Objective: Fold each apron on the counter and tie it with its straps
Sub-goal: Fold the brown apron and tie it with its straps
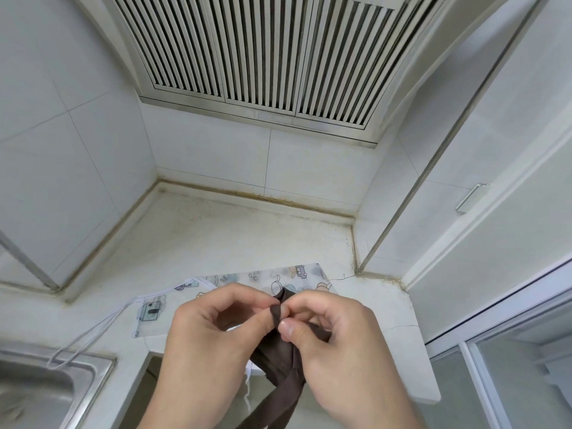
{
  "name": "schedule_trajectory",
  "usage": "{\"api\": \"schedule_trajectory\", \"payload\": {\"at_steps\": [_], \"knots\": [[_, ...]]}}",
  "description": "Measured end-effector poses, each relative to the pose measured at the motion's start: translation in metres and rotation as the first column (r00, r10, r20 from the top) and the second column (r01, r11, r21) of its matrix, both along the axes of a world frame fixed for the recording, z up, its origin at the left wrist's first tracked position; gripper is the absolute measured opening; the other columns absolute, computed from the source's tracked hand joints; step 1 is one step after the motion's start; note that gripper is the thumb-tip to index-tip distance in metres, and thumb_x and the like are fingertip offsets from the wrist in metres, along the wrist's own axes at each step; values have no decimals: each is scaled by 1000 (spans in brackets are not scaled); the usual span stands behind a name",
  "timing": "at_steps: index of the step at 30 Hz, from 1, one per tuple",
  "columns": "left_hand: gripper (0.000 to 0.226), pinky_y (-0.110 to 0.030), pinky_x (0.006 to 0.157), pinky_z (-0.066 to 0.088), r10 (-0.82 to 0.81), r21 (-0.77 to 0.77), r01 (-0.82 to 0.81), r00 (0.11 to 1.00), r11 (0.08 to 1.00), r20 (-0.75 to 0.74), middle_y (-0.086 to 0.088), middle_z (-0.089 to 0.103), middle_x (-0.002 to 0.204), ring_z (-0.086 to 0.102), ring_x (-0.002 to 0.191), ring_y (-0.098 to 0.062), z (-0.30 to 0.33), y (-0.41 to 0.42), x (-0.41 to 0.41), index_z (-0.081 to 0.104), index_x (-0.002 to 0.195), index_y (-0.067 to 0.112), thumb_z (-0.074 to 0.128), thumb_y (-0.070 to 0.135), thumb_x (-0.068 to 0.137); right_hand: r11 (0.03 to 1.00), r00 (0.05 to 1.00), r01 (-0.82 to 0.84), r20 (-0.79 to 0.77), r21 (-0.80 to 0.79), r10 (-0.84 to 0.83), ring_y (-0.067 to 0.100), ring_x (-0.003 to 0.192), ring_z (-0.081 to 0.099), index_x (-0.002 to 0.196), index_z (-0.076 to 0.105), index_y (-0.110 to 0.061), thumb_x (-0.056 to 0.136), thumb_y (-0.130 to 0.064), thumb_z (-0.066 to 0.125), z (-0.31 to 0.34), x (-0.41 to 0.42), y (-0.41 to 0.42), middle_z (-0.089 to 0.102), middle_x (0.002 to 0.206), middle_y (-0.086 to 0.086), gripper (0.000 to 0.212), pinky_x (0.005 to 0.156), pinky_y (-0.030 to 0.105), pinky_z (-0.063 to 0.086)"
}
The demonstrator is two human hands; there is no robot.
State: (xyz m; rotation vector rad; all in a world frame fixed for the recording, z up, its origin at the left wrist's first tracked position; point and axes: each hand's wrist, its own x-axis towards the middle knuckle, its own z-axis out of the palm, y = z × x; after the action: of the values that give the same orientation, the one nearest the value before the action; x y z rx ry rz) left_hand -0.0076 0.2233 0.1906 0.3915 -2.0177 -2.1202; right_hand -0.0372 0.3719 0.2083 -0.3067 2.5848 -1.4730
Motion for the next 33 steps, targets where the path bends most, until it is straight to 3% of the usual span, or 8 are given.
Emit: {"api": "schedule_trajectory", "payload": {"at_steps": [3,8,12,15,21,25,30,33], "knots": [[8,-23,54,53,-43,94,39,999,995,34,-17,75,68,70,56,-21,4,-1,-2,82,70,13,86,16,64,990,980,-25,-192,136,51,11,76,59,81,67,-29,88,-4,73,-7,0,0,60,88,-11,27,64,12,41],[26,-30,63,46,-108,8,107,992,994,66,-18,72,66,58,56,-17,2,-7,-5,84,76,23,93,40,58,987,953,-71,-282,144,110,8,85,57,79,59,-26,91,-4,64,-16,-3,2,52,92,-13,25,69,10,40],[25,-30,67,51,-239,48,235,967,971,85,-28,74,83,65,71,-25,2,-15,-9,86,87,20,96,30,67,995,970,-50,-234,84,68,14,86,58,76,57,-23,92,6,62,-19,-6,5,54,92,-9,33,69,13,41],[20,-24,72,59,-275,65,271,960,960,54,-21,77,88,72,78,-26,1,-19,-8,87,89,21,84,21,69,1000,974,-11,-227,-2,10,18,84,60,73,61,-22,92,9,62,-16,-10,11,58,89,-6,36,69,16,42],[33,-33,71,55,-191,14,191,981,981,-23,-7,77,91,66,74,-23,4,-11,-7,87,84,24,99,41,59,1000,984,-1,-180,-29,-4,14,78,57,72,60,-27,94,3,65,-13,-9,7,57,84,-7,37,66,15,40],[30,-30,63,45,-233,-41,233,972,971,7,-2,77,90,56,63,-13,6,-13,-6,87,84,29,100,34,57,998,988,-69,-136,6,69,12,75,55,68,58,-27,87,7,70,-11,-8,7,55,82,-8,41,63,17,39],[35,-39,71,47,-124,-27,123,990,992,-70,-3,77,90,63,77,-32,-3,-8,-1,86,79,28,91,50,52,997,995,-79,-65,5,79,15,78,59,70,66,-21,90,-9,79,-5,-8,9,58,86,-6,26,69,25,47],[27,-44,75,49,-103,-40,98,986,994,-128,-7,76,89,66,77,-25,-2,-6,1,86,77,24,92,41,57,993,994,-104,-49,-59,101,13,80,62,73,72,-23,93,-14,76,-3,-7,10,61,88,-7,22,69,18,44]]}}
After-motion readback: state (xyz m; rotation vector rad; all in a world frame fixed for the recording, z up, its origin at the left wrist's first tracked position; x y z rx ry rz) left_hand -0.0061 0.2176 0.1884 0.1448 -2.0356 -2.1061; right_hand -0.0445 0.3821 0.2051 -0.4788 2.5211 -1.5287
